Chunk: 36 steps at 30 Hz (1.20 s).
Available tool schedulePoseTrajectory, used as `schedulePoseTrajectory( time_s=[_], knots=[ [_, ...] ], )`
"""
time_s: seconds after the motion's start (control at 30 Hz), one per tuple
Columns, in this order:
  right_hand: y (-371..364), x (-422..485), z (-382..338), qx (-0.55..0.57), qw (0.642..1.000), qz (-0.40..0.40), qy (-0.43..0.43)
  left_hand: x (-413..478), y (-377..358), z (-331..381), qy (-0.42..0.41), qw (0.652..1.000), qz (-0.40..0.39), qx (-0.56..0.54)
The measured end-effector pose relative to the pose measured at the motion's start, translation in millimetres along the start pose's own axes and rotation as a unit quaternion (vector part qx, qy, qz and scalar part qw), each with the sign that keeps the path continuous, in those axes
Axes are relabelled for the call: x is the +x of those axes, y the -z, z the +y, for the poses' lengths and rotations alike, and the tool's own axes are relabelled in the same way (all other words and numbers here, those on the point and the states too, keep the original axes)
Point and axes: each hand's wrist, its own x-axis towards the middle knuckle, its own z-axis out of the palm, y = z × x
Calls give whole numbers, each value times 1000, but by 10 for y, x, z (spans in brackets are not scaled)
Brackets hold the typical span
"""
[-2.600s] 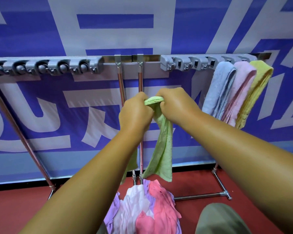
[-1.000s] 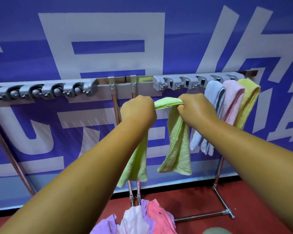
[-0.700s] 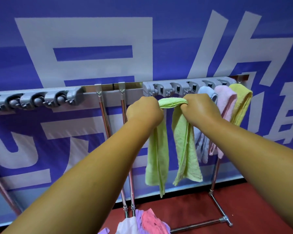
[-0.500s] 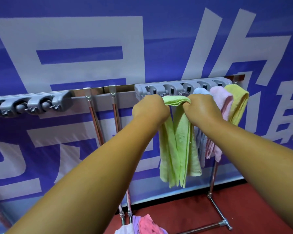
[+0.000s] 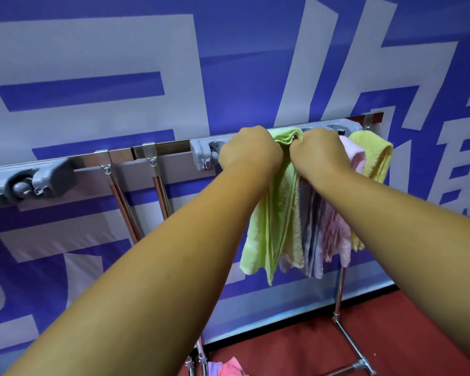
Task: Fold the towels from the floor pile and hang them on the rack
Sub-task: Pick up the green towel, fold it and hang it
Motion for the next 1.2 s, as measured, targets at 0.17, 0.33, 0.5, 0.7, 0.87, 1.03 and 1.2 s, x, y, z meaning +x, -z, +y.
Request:
schedulePoseTrajectory(
  time_s=[0.17,0.33,0.5,0.7,0.87,1.03,1.2],
  knots=[
    [-31,-8,53,-2,1000,13,19,62,-99,-28,1,1000,-3,4],
    [110,-26,129,9,998,51,25,73,-70,-2,-16,999,22,-35],
    [190,-17,145,4,997,71,28,72,-31,96,-43,997,45,-37],
    [64,17,194,-72,996,26,55,113,-56,-7,-21,999,37,26],
    [-65,1,223,-151,985,-3,85,59,-224,-98,-23,999,-27,41],
    [-192,-23,271,-112,990,-11,83,27,-307,-130,-11,998,-32,47],
    [-211,-61,192,-80,993,-9,91,42,-263,-145,0,997,-22,68]
  ],
)
